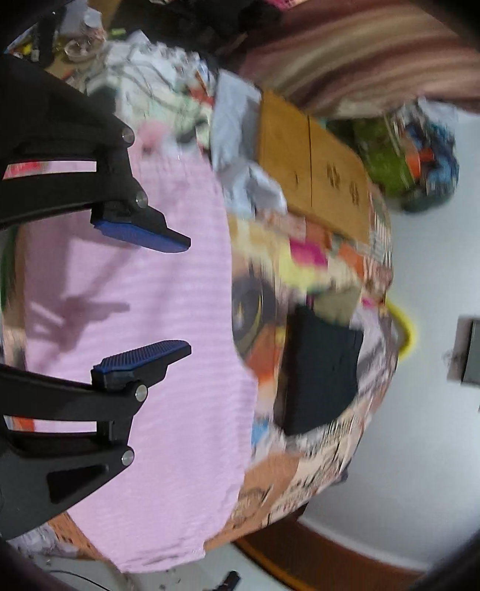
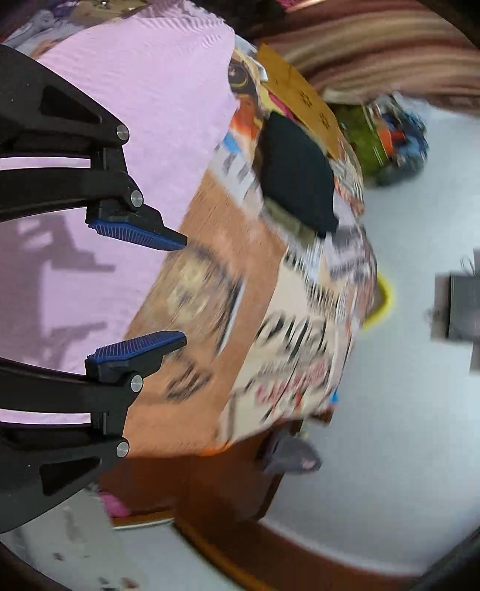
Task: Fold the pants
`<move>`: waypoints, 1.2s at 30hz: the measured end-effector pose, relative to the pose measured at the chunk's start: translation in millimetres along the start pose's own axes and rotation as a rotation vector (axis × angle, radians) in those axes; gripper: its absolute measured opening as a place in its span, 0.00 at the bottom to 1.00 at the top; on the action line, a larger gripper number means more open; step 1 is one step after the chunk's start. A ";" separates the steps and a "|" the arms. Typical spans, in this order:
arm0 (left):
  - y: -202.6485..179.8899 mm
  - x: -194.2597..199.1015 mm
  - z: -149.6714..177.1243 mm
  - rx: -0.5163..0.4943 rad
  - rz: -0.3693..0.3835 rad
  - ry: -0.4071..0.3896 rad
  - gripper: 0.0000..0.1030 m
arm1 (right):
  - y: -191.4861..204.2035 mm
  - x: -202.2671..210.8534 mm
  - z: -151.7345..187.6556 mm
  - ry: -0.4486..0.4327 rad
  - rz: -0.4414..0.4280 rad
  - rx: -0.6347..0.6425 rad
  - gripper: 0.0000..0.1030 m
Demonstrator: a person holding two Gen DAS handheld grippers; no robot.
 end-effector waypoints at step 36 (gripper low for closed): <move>-182.4 -66.2 51.5 -0.165 0.080 0.165 0.67 | -169.3 34.0 244.3 0.074 0.056 -0.671 0.26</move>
Point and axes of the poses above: each gripper's, at about its wrist camera, not at the fingertips, and x roughly against the way its jaws point, y to its left, z to its underside, the point moved 2 cm from there along -x, roughly the way its jaws point, and after that the axes turned 2 degrees about -x, right-handed, at the moved point
